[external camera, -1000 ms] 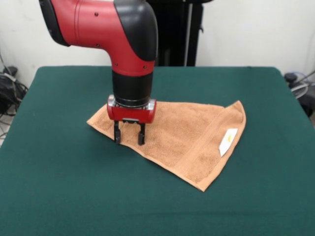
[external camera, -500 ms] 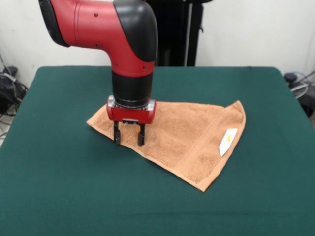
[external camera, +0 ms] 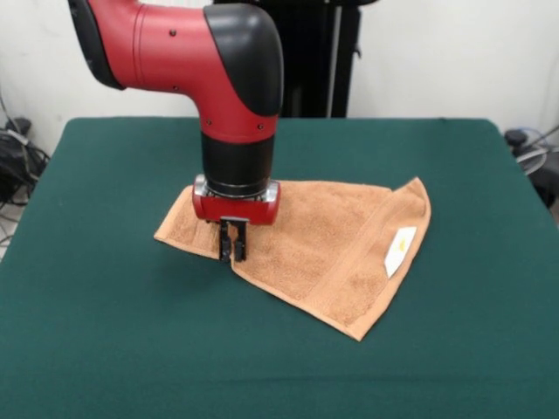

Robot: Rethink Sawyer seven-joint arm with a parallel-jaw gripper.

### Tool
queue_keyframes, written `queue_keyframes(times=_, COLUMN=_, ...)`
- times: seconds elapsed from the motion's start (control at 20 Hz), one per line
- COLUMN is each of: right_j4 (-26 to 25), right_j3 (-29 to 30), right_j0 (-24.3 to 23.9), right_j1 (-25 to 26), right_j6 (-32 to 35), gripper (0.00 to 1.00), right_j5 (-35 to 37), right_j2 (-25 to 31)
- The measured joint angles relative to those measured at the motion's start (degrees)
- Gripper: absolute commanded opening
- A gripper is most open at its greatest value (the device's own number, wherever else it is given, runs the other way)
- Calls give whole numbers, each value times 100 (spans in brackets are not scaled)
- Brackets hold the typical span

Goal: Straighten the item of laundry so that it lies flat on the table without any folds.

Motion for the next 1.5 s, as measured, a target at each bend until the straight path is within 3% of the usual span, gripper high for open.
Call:
queue_keyframes(times=0.8, right_j4=35, right_j3=6, right_j0=-1, right_j1=-51, right_j6=0, gripper=0, right_j5=158, right_j2=2)
queue_keyframes(times=1.5, right_j4=110, right_j3=-408, right_j0=-359, right_j1=-116, right_j6=0, gripper=0, right_j5=1629, right_j2=541)
